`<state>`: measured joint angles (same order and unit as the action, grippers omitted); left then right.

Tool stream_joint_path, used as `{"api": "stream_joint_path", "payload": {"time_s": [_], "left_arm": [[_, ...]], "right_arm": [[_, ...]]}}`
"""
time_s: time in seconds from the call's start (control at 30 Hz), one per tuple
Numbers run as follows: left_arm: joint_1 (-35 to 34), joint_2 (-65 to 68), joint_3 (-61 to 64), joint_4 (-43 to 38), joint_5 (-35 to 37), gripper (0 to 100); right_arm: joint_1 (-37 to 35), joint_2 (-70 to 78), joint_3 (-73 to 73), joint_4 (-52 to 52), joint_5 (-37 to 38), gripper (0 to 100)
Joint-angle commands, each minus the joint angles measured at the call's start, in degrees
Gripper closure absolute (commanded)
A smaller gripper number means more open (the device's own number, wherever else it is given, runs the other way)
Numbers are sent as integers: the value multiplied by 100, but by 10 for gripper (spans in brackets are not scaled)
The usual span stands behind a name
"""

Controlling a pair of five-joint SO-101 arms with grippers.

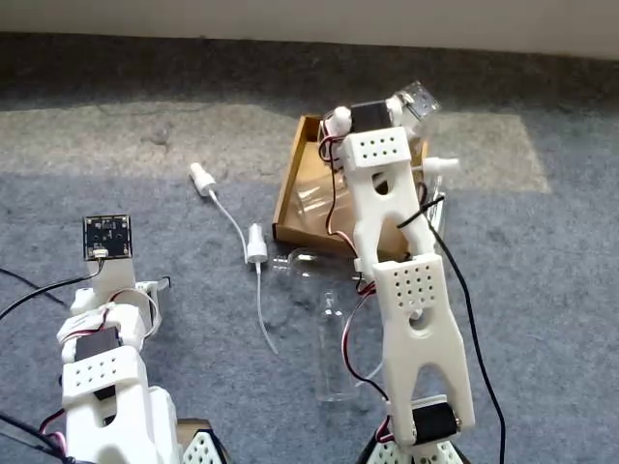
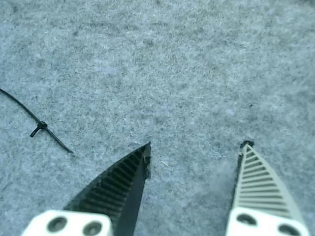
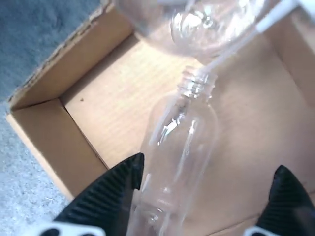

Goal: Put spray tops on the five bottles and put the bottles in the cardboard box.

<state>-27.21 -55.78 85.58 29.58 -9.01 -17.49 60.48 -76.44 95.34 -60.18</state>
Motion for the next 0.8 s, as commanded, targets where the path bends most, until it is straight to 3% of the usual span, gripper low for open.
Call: {"api": "stream_joint_path", "payload": {"time_s": [0.0, 0.43, 0.67, 0.77], "left_arm": [[119, -75, -31, -97, -26, 741], [119, -75, -31, -97, -26, 741], [119, -75, -31, -97, -26, 741], [110, -75, -31, -97, -26, 741]], "right_arm": [[-13, -75, 4, -444, -70, 648], [4, 655, -40, -400, -62, 657], [40, 752, -532, -40, -26, 933], [101, 752, -963, 171, 114, 968]]}}
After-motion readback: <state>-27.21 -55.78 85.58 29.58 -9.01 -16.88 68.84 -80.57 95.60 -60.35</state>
